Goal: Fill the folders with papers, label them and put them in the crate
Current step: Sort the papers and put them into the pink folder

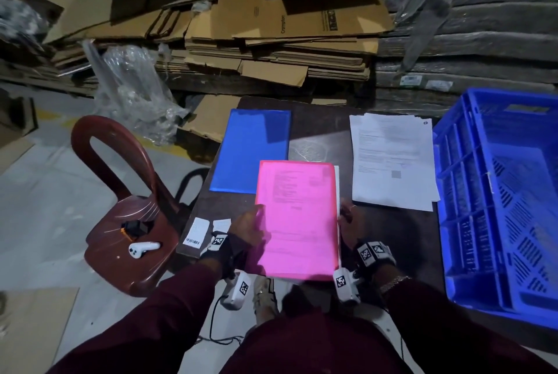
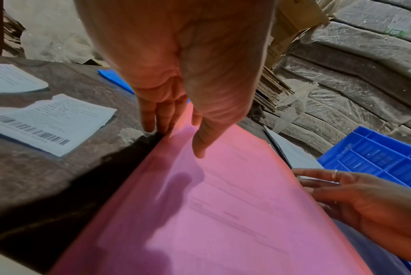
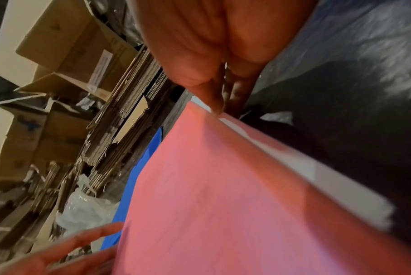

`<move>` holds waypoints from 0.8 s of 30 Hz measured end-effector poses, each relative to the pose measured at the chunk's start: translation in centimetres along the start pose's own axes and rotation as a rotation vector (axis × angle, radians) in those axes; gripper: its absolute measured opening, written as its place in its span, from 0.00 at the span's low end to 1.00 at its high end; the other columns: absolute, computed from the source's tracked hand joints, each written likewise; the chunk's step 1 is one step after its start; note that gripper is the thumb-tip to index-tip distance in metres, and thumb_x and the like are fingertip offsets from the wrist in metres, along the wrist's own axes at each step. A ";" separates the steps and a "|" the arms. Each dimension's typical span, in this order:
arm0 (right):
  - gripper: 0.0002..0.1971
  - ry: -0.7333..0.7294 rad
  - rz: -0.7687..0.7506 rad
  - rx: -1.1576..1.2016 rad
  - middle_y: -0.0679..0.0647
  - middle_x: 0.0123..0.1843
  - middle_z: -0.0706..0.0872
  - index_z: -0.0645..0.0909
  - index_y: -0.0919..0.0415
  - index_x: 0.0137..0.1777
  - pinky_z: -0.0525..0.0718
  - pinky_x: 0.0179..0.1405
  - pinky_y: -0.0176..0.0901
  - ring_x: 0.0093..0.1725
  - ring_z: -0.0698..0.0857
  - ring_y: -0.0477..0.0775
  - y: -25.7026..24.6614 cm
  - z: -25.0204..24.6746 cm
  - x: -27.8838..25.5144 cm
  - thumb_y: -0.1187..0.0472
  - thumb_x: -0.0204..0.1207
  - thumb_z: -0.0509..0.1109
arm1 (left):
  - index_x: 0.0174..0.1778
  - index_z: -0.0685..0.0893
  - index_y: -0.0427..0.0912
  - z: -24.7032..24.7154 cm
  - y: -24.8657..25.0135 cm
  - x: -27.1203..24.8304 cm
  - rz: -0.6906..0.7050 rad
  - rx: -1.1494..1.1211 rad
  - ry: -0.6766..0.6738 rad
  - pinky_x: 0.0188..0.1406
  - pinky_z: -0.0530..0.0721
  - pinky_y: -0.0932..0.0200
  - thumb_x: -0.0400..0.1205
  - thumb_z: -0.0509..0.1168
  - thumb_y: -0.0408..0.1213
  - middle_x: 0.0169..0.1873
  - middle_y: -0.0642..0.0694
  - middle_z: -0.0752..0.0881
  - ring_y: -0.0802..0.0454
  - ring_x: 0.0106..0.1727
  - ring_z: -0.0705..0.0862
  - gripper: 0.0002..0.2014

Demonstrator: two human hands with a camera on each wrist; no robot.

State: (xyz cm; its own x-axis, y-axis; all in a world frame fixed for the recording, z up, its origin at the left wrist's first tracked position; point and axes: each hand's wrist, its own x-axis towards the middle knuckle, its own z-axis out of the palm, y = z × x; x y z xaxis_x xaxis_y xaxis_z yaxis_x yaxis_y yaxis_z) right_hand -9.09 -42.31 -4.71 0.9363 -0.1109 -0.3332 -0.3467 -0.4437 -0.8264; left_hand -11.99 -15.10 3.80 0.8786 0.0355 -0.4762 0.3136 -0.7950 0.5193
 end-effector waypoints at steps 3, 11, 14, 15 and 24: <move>0.18 -0.048 -0.050 -0.125 0.59 0.55 0.89 0.80 0.59 0.68 0.81 0.61 0.45 0.56 0.86 0.60 -1.3 -1.7 -1.4 0.69 0.81 0.60 | 0.71 0.75 0.45 0.0 -0.3 0.0 -0.004 -0.031 -0.027 0.42 0.77 0.65 0.71 0.75 0.29 0.57 0.46 0.86 0.52 0.52 0.81 0.31; 0.24 -0.202 -0.043 -0.354 0.69 0.71 0.77 0.64 0.69 0.81 0.70 0.57 0.42 0.67 0.79 0.65 -4.7 -1.7 -1.5 0.68 0.85 0.58 | 0.75 0.72 0.47 0.7 -0.3 0.7 0.028 -0.058 -0.049 0.45 0.76 0.68 0.71 0.75 0.28 0.60 0.49 0.84 0.56 0.52 0.79 0.35; 0.23 -0.262 -0.064 -0.360 0.67 0.59 0.82 0.68 0.67 0.75 0.76 0.41 0.32 0.44 0.79 0.58 -5.5 -1.9 -1.0 0.72 0.81 0.59 | 0.77 0.70 0.46 0.7 -0.5 1.1 0.044 -0.056 -0.062 0.54 0.74 0.66 0.71 0.77 0.29 0.61 0.55 0.79 0.58 0.58 0.76 0.38; 0.18 -0.271 -0.056 -0.350 0.62 0.57 0.82 0.71 0.66 0.70 0.76 0.38 0.25 0.42 0.79 0.54 -5.4 -2.2 -0.9 0.73 0.81 0.59 | 0.77 0.71 0.46 0.7 -0.7 1.2 0.042 -0.071 -0.062 0.57 0.75 0.64 0.71 0.77 0.29 0.62 0.54 0.80 0.58 0.59 0.77 0.38; 0.22 -0.031 0.069 -0.067 0.59 0.56 0.86 0.81 0.72 0.67 0.81 0.67 0.61 0.59 0.84 0.62 -1.0 -2.5 -3.0 0.83 0.74 0.59 | 0.73 0.74 0.46 1.1 -2.4 1.8 0.069 -0.144 -0.033 0.60 0.80 0.59 0.70 0.76 0.25 0.59 0.54 0.84 0.53 0.60 0.82 0.35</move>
State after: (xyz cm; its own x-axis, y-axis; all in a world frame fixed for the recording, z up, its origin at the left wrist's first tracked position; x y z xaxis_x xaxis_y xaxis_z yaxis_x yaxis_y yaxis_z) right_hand -11.39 -43.73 -1.79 0.9080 -0.1159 -0.4027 -0.4043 -0.4947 -0.7693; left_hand -11.51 -13.80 0.94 0.8882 -0.0385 -0.4578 0.3032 -0.6996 0.6470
